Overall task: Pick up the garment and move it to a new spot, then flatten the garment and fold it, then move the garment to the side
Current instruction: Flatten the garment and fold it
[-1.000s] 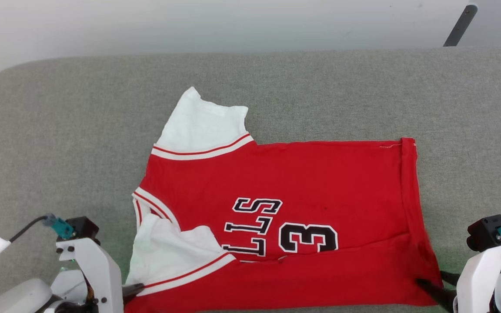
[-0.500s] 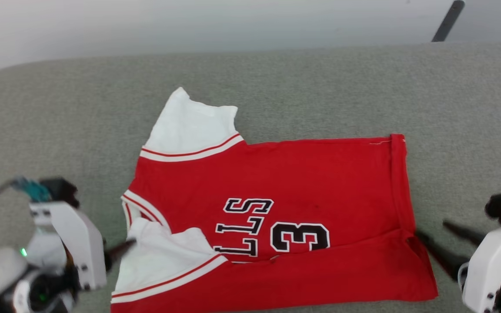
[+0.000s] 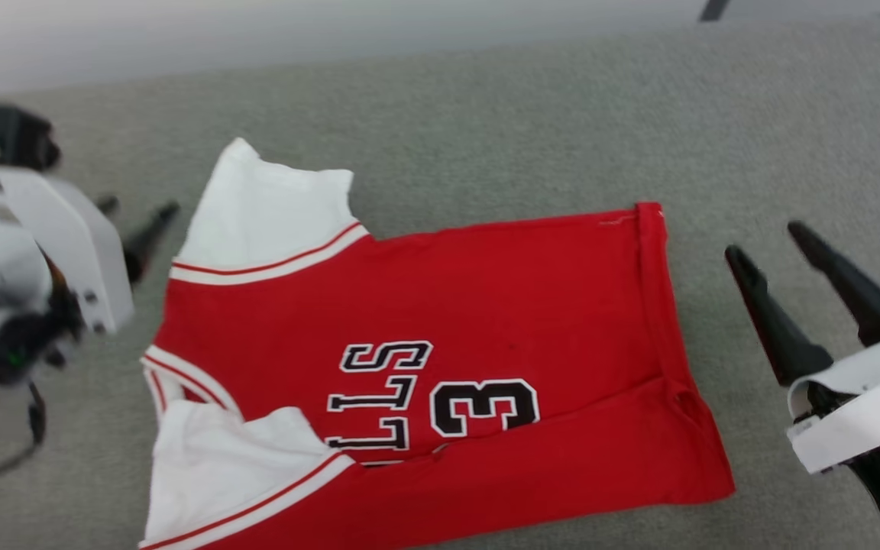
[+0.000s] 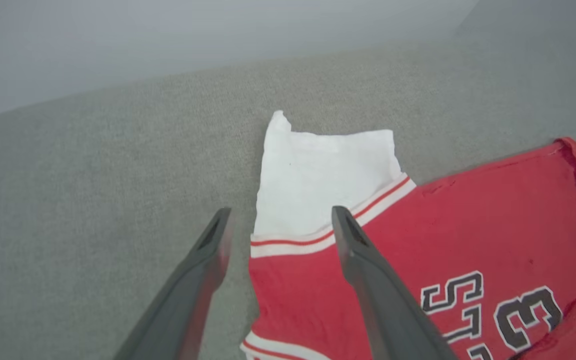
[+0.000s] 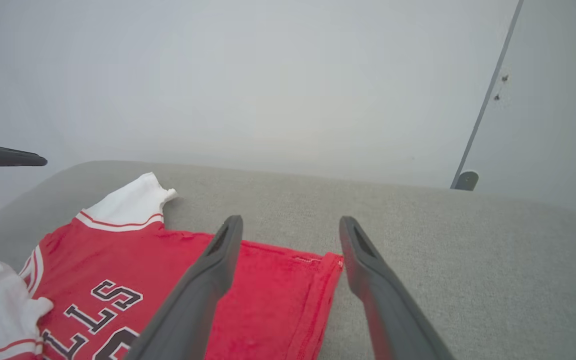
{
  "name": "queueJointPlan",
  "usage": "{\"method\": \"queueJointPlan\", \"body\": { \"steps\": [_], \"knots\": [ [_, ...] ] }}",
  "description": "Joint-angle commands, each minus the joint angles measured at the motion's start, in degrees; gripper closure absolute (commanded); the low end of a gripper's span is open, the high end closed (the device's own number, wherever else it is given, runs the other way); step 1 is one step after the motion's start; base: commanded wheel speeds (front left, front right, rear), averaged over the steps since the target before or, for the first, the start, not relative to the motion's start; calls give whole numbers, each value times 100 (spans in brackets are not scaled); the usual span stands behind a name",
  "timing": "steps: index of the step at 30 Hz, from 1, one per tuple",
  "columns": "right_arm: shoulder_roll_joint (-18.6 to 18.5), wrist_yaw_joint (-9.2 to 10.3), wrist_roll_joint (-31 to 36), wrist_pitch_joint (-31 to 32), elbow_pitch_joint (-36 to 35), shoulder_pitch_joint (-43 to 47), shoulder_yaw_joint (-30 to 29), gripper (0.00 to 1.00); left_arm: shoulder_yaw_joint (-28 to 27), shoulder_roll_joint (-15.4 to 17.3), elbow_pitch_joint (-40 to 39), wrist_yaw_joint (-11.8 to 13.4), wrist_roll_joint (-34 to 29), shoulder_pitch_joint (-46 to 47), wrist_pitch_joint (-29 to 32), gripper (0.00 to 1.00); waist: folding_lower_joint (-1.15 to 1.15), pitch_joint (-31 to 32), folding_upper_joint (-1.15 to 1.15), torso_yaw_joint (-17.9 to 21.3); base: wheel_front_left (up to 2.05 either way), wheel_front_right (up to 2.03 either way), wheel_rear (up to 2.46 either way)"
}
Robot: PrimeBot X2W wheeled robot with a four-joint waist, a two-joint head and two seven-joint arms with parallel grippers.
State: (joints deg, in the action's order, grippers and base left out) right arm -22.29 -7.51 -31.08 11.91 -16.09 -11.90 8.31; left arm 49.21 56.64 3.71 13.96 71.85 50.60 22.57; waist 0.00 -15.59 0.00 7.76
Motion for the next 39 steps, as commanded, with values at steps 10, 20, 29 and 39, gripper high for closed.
{"method": "queueJointPlan", "body": {
  "steps": [10,20,29,39],
  "knots": [
    [240,4,255,-945,48,-202,91,0,31,-317,1259,-557,-330,1011,361,0,0,-777,0,664,0,0,0],
    [372,4,238,-1167,175,-176,127,0,246,-607,2236,-839,-405,1582,1062,0,0,-1062,0,809,0,0,0],
    [358,4,207,-1079,220,-254,118,0,432,-1075,3155,-949,-388,1812,1481,0,0,-1167,0,769,0,0,0],
    [361,4,-25,-172,417,-416,80,0,410,-1528,3749,-1097,-283,2047,1553,100,0,-1173,0,669,0,0,0]
  ]
}}
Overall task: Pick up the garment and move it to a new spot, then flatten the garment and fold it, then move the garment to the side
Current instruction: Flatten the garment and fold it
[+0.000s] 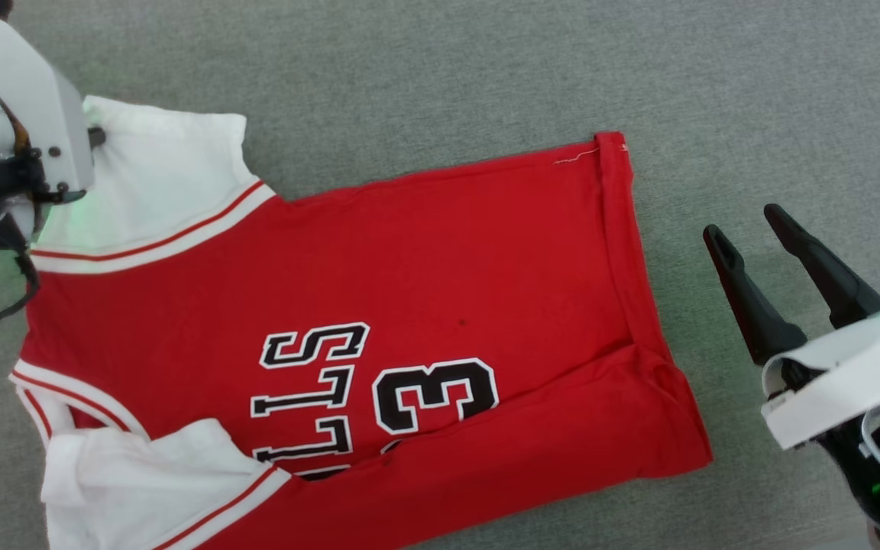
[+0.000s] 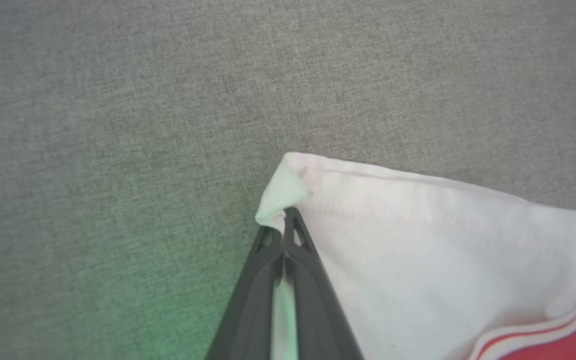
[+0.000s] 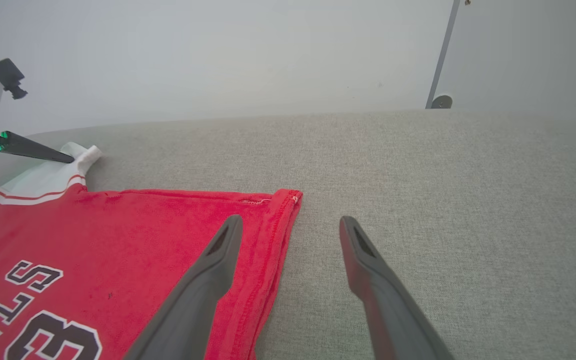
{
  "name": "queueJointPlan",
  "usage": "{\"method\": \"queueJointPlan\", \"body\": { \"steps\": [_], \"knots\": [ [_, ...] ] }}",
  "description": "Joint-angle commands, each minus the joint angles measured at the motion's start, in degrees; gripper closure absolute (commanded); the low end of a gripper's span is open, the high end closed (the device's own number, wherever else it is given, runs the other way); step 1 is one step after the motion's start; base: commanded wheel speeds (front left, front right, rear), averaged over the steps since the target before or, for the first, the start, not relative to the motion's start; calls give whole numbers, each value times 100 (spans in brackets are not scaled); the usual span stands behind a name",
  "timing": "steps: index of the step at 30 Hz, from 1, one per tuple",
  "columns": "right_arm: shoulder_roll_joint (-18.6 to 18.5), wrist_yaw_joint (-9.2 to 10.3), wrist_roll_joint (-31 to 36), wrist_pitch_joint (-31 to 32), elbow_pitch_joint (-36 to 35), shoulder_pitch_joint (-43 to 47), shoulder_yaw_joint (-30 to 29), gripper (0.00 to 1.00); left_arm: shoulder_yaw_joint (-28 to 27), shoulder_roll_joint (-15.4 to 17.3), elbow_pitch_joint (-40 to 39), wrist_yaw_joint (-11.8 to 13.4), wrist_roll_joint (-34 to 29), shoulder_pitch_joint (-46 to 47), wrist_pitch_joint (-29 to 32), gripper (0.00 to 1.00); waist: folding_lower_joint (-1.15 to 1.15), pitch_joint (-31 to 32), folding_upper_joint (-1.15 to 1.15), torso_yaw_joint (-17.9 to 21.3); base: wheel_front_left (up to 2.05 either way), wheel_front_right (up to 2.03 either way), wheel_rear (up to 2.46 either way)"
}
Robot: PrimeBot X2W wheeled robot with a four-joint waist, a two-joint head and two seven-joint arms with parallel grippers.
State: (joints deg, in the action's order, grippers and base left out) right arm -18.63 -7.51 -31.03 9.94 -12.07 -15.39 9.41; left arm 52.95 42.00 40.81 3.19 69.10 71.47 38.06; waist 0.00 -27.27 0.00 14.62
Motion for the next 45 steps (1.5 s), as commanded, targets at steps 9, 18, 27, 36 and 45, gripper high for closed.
{"method": "queueJointPlan", "body": {
  "steps": [9,18,27,36,45],
  "knots": [
    [-43,4,-380,1639,604,-862,-52,0,78,-418,407,-214,-63,222,-71,100,0,-69,0,-210,0,0,0],
    [110,4,-363,3017,1516,-2025,44,0,154,-771,735,-406,-162,517,-124,100,0,-230,0,-453,0,0,0],
    [216,4,-347,3775,2477,-2764,335,0,216,-1033,1012,-579,-214,642,-202,100,0,-307,0,-594,0,0,0],
    [214,3,-515,4154,3213,-3143,723,100,243,-1241,1291,-727,-215,746,-288,100,0,-303,0,-670,0,0,0],
    [-86,3,-727,3869,3304,-3202,870,100,94,-1298,1470,-884,-76,795,-567,100,0,-96,0,-741,0,0,0]
  ]
}}
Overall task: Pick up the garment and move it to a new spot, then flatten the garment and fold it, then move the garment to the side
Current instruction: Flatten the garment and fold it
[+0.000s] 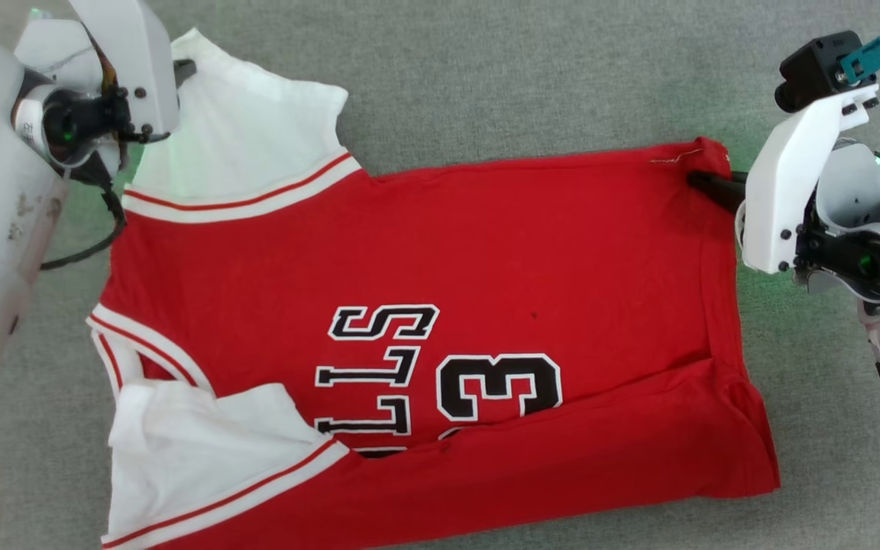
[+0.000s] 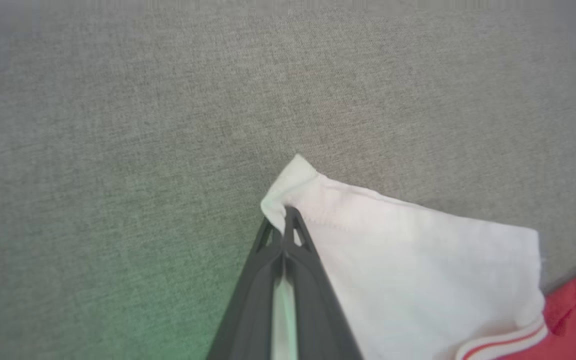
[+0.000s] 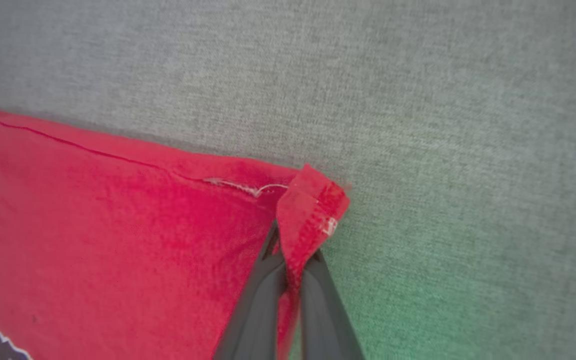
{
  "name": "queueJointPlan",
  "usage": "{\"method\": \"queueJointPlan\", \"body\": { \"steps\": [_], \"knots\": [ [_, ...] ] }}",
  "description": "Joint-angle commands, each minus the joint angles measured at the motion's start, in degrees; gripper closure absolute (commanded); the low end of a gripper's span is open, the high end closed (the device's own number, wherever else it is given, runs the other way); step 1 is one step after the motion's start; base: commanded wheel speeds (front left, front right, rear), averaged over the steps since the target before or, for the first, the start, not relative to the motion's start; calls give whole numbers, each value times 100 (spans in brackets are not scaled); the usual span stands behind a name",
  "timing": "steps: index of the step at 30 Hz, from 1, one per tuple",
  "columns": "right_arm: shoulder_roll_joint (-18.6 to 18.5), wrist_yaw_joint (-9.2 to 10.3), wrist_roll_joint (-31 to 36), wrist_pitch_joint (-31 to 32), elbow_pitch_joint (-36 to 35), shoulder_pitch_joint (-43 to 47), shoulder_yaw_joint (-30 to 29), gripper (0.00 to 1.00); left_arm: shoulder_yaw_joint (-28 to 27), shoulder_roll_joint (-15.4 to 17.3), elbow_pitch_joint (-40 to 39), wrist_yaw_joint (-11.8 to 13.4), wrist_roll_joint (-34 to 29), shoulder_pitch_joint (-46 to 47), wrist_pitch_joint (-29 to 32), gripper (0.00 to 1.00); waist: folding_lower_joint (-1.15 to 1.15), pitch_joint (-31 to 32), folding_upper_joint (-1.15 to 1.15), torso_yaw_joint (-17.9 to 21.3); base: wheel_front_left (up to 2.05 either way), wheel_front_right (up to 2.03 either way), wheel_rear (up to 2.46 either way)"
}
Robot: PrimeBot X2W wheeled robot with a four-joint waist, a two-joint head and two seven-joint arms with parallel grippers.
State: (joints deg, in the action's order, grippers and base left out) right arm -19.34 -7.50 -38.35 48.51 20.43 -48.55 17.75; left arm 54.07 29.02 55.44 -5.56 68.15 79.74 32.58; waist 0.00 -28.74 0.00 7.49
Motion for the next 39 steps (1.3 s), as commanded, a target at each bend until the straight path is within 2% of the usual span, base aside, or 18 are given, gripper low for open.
{"method": "queueJointPlan", "body": {
  "steps": [1,12,16,22,26,33,39],
  "knots": [
    [-58,2,-33,-43,9,139,67,100,-22,2,15,-35,24,-26,-52,100,0,89,0,-41,0,0,0],
    [-689,2,-385,-607,-552,644,370,100,27,159,-440,-181,62,-296,-444,100,0,624,0,-282,0,0,0],
    [-939,2,-537,-738,-871,976,434,100,63,365,-901,-189,92,-551,-585,100,0,856,0,-388,0,0,0],
    [-1317,2,-710,-785,-1399,1590,410,100,51,865,-1881,-134,209,-1147,-724,100,0,1196,0,-550,0,0,0],
    [-1501,2,-851,-732,-1753,2065,315,100,29,1296,-2755,174,314,-1652,-715,100,0,1350,0,-627,0,0,0],
    [-1613,2,-877,-664,-2200,2891,-70,100,14,2123,-4504,1087,594,-2653,-684,100,0,1534,0,-721,0,0,0],
    [-1460,2,-792,-568,-2353,3474,-403,100,42,2581,-5642,1803,935,-3469,-698,100,0,1656,0,-737,0,0,0]
  ]
}}
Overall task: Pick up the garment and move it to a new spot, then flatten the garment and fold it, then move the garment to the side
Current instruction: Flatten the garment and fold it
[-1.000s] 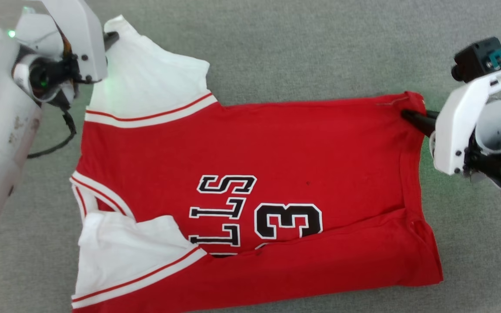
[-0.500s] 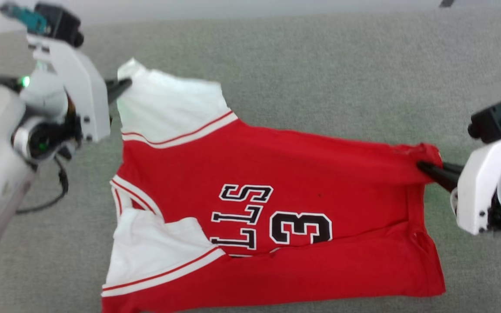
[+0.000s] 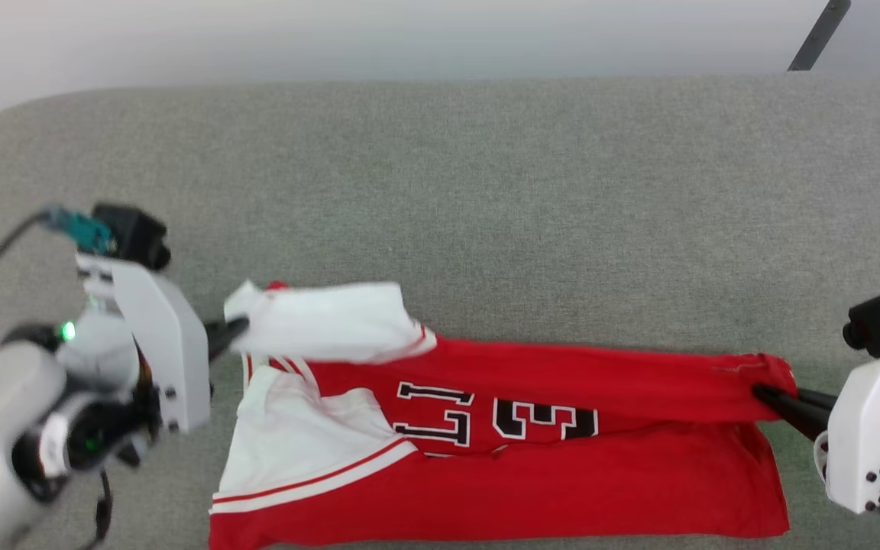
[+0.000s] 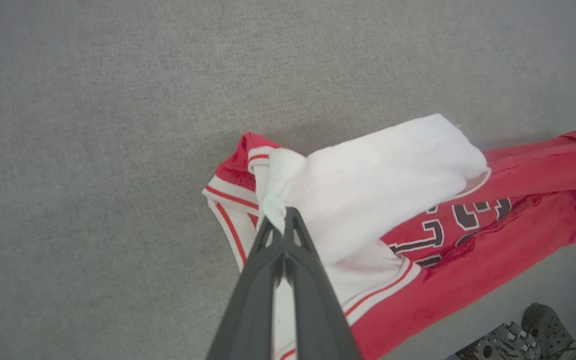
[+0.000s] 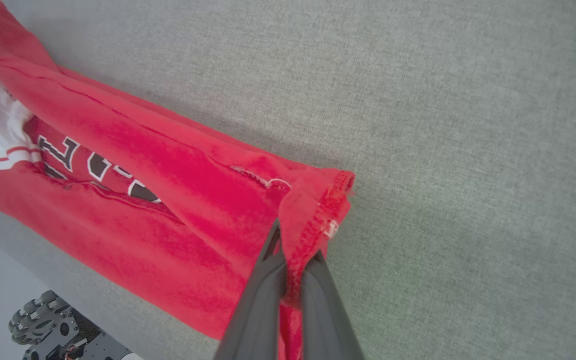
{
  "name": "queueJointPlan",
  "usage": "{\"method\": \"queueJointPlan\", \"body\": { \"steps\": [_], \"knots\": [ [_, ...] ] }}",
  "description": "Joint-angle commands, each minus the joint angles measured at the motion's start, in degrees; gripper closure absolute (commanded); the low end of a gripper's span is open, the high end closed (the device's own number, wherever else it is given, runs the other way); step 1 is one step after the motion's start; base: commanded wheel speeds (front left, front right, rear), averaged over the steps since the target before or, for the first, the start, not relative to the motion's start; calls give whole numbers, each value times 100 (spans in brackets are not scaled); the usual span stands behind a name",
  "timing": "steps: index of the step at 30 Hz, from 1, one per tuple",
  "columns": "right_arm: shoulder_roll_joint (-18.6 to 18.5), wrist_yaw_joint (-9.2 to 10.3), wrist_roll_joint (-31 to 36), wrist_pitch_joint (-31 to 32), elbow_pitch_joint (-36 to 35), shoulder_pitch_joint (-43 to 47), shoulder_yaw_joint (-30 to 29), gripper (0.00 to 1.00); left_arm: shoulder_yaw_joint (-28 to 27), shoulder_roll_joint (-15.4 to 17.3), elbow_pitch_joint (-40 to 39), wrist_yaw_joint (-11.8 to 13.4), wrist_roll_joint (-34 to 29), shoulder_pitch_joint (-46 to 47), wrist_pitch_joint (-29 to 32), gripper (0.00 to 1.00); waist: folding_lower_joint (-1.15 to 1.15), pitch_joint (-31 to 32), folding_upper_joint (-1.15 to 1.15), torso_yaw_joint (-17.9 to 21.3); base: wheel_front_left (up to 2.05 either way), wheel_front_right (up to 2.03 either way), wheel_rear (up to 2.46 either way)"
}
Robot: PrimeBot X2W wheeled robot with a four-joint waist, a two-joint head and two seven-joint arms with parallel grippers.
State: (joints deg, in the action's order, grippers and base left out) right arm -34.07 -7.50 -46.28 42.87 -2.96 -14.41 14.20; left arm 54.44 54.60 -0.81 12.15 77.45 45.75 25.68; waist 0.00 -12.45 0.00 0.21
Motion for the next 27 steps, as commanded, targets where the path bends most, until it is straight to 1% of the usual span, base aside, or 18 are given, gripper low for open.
{"method": "queueJointPlan", "body": {
  "steps": [1,4,6,9,10,11,12,13,14,15,16,17,18,19,20,27],
  "knots": [
    [45,2,33,19,-22,137,-101,100,33,78,-167,126,46,-198,3,100,0,43,0,-9,0,0,0],
    [141,2,124,74,-61,324,-192,100,93,170,-488,338,159,-478,-31,100,0,75,0,-8,0,0,0],
    [214,2,172,107,-52,405,-217,100,169,199,-589,412,183,-644,-16,100,0,85,0,-3,0,0,0],
    [317,2,211,148,-47,469,-234,100,239,153,-642,470,254,-807,-21,100,0,98,0,-2,0,0,0],
    [340,2,224,155,-52,470,-250,89,267,152,-639,480,221,-835,-20,100,0,99,0,0,0,0,0],
    [357,2,220,164,-40,478,-251,69,289,133,-630,480,226,-863,-26,85,0,101,0,2,0,0,0],
    [379,2,195,183,-20,485,-250,58,303,112,-621,484,247,-892,-29,77,0,107,0,2,0,0,0],
    [387,2,181,192,-16,492,-247,5,313,102,-617,469,251,-909,-37,74,0,118,0,5,0,0,0],
    [393,2,171,196,-18,495,-251,0,308,94,-618,445,260,-928,-67,64,0,130,0,10,0,0,0],
    [399,2,163,213,-29,496,-260,0,301,91,-616,437,265,-943,-85,46,0,153,0,17,0,0,0],
    [399,2,163,213,-29,496,-260,0,301,91,-616,437,265,-943,-85,46,0,153,0,17,0,0,0],
    [411,2,164,236,-58,516,-269,0,300,103,-625,441,259,-961,-98,24,0,180,0,23,0,0,0],
    [416,2,166,260,-82,549,-286,0,297,120,-639,466,286,-985,-99,18,0,210,0,27,0,0,0],
    [423,2,153,281,-103,576,-326,0,312,147,-669,479,283,-999,-80,11,0,242,0,29,0,0,0],
    [425,2,142,296,-126,597,-357,0,314,177,-705,480,265,-1003,-78,0,0,272,0,31,0,0,0],
    [511,2,168,412,-332,908,-615,0,317,365,-974,606,328,-1202,-135,0,0,532,0,44,0,0,0]
  ]
}}
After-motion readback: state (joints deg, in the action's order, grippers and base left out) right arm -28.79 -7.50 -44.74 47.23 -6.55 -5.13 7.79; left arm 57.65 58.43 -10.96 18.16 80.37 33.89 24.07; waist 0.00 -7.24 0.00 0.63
